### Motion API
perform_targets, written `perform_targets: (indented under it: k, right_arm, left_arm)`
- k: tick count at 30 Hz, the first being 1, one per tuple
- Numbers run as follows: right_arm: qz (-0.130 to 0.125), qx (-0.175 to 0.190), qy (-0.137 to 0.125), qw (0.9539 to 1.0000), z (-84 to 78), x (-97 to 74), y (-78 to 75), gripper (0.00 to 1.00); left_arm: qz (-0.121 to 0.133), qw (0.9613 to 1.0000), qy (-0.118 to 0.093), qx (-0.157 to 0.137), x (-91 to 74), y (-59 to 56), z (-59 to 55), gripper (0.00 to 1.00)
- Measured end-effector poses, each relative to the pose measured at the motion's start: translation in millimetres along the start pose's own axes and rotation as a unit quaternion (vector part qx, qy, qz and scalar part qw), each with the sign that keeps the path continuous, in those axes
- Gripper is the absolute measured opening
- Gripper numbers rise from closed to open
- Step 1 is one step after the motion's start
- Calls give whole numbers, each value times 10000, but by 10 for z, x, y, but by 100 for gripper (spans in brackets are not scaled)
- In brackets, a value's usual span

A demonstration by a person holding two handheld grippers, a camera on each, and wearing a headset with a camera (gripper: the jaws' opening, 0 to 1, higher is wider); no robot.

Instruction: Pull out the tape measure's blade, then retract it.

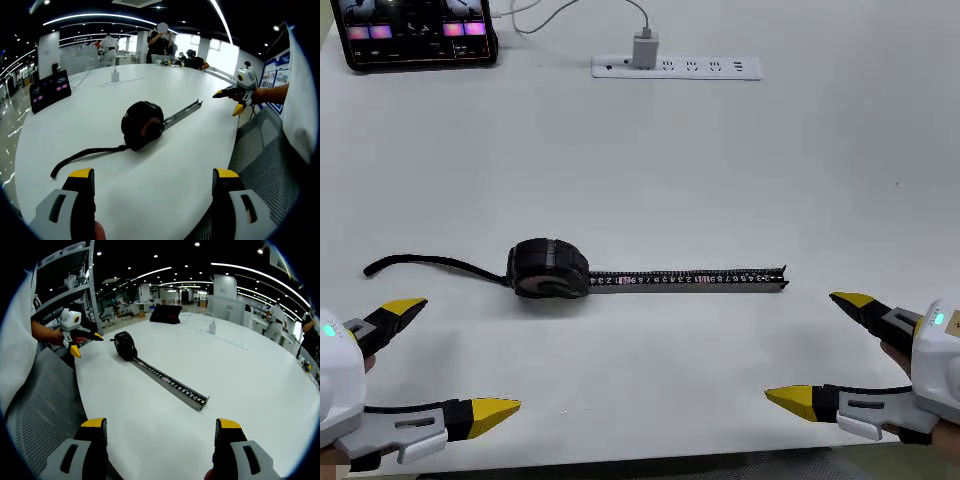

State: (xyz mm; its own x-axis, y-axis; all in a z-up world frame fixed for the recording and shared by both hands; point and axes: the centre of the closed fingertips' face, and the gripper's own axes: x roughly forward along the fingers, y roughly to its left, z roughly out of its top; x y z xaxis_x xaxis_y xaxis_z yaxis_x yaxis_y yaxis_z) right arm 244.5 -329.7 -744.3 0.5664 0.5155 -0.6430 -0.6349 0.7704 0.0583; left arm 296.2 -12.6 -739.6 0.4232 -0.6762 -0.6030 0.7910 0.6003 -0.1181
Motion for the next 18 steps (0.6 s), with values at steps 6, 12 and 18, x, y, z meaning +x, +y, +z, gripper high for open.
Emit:
perform_targets:
  k: [6, 12, 18]
  right_arm:
    - [-5, -7, 5, 10000, 1, -8, -8, 87]
    - [-14, 2, 3, 10000, 3, -8, -33, 87]
    - [-18, 19, -11, 10000, 9, 4, -49, 86]
  left_arm:
    - [-17, 10000, -16, -49, 12, -7, 18, 95]
    - [15, 9999, 18, -128, 94, -80, 60, 96]
    - [149, 9991, -38, -391, 219, -102, 122, 95]
